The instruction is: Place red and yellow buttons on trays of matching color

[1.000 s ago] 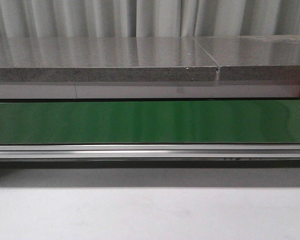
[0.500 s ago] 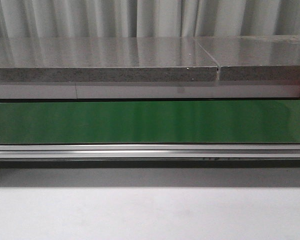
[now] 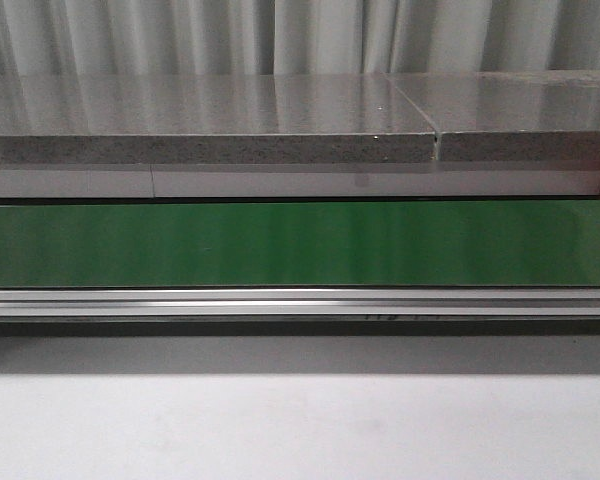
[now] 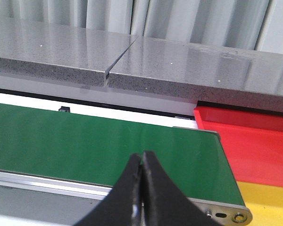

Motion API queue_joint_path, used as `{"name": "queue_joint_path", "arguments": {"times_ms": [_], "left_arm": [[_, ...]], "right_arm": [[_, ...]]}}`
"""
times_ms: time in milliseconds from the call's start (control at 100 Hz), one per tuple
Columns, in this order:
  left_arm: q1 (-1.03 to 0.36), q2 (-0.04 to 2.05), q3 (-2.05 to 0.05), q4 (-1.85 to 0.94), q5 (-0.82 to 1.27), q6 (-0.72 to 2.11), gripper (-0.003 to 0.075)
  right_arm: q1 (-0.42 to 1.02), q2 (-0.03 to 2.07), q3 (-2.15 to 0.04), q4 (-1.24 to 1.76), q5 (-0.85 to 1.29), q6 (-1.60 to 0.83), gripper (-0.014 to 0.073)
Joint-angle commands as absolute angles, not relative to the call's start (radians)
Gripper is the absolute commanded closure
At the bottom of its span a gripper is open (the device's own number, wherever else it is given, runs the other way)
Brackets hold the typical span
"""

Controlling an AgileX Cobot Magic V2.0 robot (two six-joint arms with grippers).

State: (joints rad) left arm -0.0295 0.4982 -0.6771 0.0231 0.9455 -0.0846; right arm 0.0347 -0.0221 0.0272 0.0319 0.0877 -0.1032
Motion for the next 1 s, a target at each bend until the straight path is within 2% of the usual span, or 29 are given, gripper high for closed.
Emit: {"name": "queue_joint_path", "arguments": {"times_ms": [0,100,170,290,360,410,580,790,990], "left_arm": [[-0.037,0.510,-0.712,0.012,0.905,-0.095,0.0700],[-0.037,0.510,-0.712,0.010,0.929,-0.095,0.0581],[-0.037,0.510,-0.712,0.010,0.938,-0.095,0.0445],[-0.037,0.510,-0.712,0.010,0.936,-0.095,0.0167],[-0.037,0.510,-0.712,0.010,0.929,-0.095,0.0074],[-0.037,0.510,-0.712,0.010,0.933,-0.095,0.0054],[-0.037,0.510,-0.712,0.047,0.924,-0.220,0.0060],[-0.037,0.532,-0.712,0.315,0.940,-0.502,0.0060],[-0.037,0.606,-0.712,0.457,0.932,-0.623,0.0060]], "right_arm": [[0.031,-0.031,0.012,0.022,0.000,-0.110,0.0659],[0.031,-0.031,0.012,0.022,0.000,-0.110,0.0659],[0.031,-0.031,0.012,0.022,0.000,-0.110,0.0659],[0.031,-0.031,0.012,0.022,0.000,-0.110,0.0659],[0.031,-0.031,0.012,0.022,0.000,-0.110,0.0659],[0.031,-0.031,0.012,0.022,0.000,-0.110,0.0659],[0.031,-0.031,0.012,0.022,0.000,-0.110,0.0659],[0.031,-0.031,0.012,0.022,0.000,-0.110,0.0659],[0.031,-0.031,0.012,0.022,0.000,-0.110,0.0659]]}}
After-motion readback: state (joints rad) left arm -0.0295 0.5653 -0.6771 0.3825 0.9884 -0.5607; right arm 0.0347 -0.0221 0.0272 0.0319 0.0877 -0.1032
